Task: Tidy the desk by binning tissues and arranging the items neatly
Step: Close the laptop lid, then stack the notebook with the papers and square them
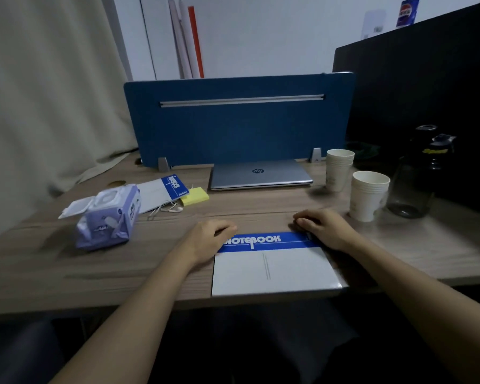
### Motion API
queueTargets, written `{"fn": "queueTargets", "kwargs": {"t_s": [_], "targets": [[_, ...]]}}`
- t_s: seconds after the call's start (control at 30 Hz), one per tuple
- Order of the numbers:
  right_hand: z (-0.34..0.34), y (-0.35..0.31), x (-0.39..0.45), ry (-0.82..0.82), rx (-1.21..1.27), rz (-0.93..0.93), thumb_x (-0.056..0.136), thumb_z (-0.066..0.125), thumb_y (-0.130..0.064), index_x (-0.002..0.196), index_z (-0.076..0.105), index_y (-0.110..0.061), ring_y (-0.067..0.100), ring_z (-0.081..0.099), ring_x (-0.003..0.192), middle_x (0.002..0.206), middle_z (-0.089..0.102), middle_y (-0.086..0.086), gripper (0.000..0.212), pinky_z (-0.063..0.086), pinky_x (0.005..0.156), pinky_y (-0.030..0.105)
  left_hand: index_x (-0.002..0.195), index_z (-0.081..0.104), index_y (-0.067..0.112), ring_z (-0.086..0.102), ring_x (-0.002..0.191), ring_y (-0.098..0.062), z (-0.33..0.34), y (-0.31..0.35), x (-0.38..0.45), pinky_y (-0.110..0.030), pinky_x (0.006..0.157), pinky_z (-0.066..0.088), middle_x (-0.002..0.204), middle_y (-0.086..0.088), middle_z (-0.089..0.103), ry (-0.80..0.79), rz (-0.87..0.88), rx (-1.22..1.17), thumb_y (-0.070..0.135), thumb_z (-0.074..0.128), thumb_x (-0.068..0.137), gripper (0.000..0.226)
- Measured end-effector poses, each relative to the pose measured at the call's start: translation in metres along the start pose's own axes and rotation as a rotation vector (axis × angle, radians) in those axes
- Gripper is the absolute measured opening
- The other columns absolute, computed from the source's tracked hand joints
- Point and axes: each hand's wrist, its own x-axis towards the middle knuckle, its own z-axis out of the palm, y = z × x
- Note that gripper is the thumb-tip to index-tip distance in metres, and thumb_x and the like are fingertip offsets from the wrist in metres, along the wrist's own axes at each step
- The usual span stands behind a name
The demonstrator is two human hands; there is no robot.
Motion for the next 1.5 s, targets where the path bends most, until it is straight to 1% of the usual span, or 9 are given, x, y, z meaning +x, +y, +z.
{"fn": "queueTargets", "kwargs": {"t_s": [0.07, 0.2, 0.47, 0.67, 0.8, 0.97, 1.3, 1.4, 1.5], "targets": [[-0.003, -0.003, -0.011, -0.013, 0.009, -0.003, 0.093, 0.057, -0.041, 0.118, 0.067, -0.025, 0.007, 0.062, 0.103, 0.113, 0.070, -0.010, 0.031, 0.048, 0.096, 0.035, 0.123, 0.060, 0.039, 0.053, 0.106, 0.001, 0.000, 0.002, -0.009, -0.025, 0.084, 0.046, 0.117, 0.025, 0.059, -0.092, -0.035, -0.015, 0.078, 0.047, 0.075, 0.063], [-0.009, -0.009, -0.028, -0.094, 0.007, 0.019, 0.083, 0.066, -0.052, 0.126, 0.062, -0.029, 0.004, 0.057, 0.112, 0.124, 0.065, -0.013, 0.049, 0.044, 0.100, 0.028, 0.129, 0.048, 0.042, 0.040, 0.120, -0.004, 0.003, 0.007, -0.018, -0.038, 0.098, 0.042, 0.126, 0.023, 0.043, -0.141, -0.053, 0.135, 0.085, 0.057, 0.058, 0.083], [-0.007, -0.010, -0.026, 0.038, 0.080, 0.094, 0.084, 0.068, -0.050, 0.134, 0.056, -0.025, 0.011, 0.057, 0.115, 0.128, 0.061, -0.005, 0.057, 0.042, 0.091, 0.025, 0.095, 0.048, 0.041, 0.042, 0.102, -0.010, 0.007, 0.013, -0.014, -0.039, 0.086, 0.031, 0.103, 0.019, 0.047, 0.058, -0.177, 0.309, 0.084, 0.046, 0.066, 0.051], [-0.004, -0.009, -0.013, -0.163, -0.007, -0.042, 0.072, 0.077, -0.055, 0.135, 0.055, -0.022, 0.010, 0.049, 0.124, 0.137, 0.054, -0.005, 0.074, 0.036, 0.105, 0.023, 0.079, 0.045, 0.034, 0.051, 0.083, -0.011, 0.014, 0.007, 0.008, -0.037, 0.076, 0.029, 0.087, 0.013, 0.054, 0.250, -0.363, 0.305, 0.073, 0.055, 0.077, 0.040], [0.009, -0.001, 0.006, -0.036, -0.068, -0.038, 0.076, 0.077, -0.048, 0.126, 0.062, -0.017, 0.015, 0.055, 0.112, 0.128, 0.058, -0.001, 0.060, 0.037, 0.093, 0.016, 0.078, 0.045, 0.031, 0.054, 0.084, -0.016, 0.015, 0.001, 0.027, -0.040, 0.077, 0.036, 0.083, 0.009, 0.056, 0.283, -0.437, 0.368, 0.068, 0.054, 0.082, 0.039], [0.020, 0.001, 0.036, 0.084, -0.119, 0.000, 0.084, 0.071, -0.039, 0.104, 0.068, -0.019, 0.022, 0.056, 0.100, 0.108, 0.062, 0.004, 0.028, 0.043, 0.091, 0.029, 0.071, 0.048, 0.025, 0.055, 0.069, -0.011, 0.011, -0.008, 0.034, -0.034, 0.062, 0.046, 0.072, 0.010, 0.057, 0.330, -0.368, 0.327, 0.062, 0.057, 0.084, 0.040], [0.028, 0.002, 0.081, 0.059, -0.161, -0.051, 0.093, 0.060, -0.028, 0.108, 0.071, -0.018, 0.025, 0.057, 0.107, 0.115, 0.065, 0.006, 0.021, 0.044, 0.097, 0.039, 0.067, 0.056, 0.024, 0.062, 0.066, 0.000, -0.001, -0.018, 0.050, -0.023, 0.051, 0.044, 0.070, 0.012, 0.063, 0.189, -0.240, 0.197, 0.056, 0.063, 0.085, 0.036], [0.028, 0.001, 0.088, 0.066, -0.157, -0.046, 0.093, 0.061, -0.029, 0.108, 0.071, -0.015, 0.024, 0.059, 0.103, 0.114, 0.067, 0.007, 0.024, 0.046, 0.094, 0.038, 0.071, 0.053, 0.029, 0.054, 0.066, 0.000, -0.007, -0.022, 0.054, -0.020, 0.052, 0.035, 0.072, 0.015, 0.058, 0.295, -0.176, 0.255, 0.052, 0.062, 0.088, 0.030], [0.029, -0.002, 0.092, 0.096, -0.116, 0.005, 0.093, 0.060, -0.033, 0.113, 0.070, -0.012, 0.023, 0.059, 0.103, 0.117, 0.066, 0.008, 0.030, 0.046, 0.092, 0.035, 0.085, 0.058, 0.025, 0.051, 0.082, -0.010, -0.016, -0.034, 0.059, -0.026, 0.068, 0.041, 0.090, 0.007, 0.061, 0.474, -0.072, 0.424, 0.035, 0.065, 0.089, 0.013]]}}
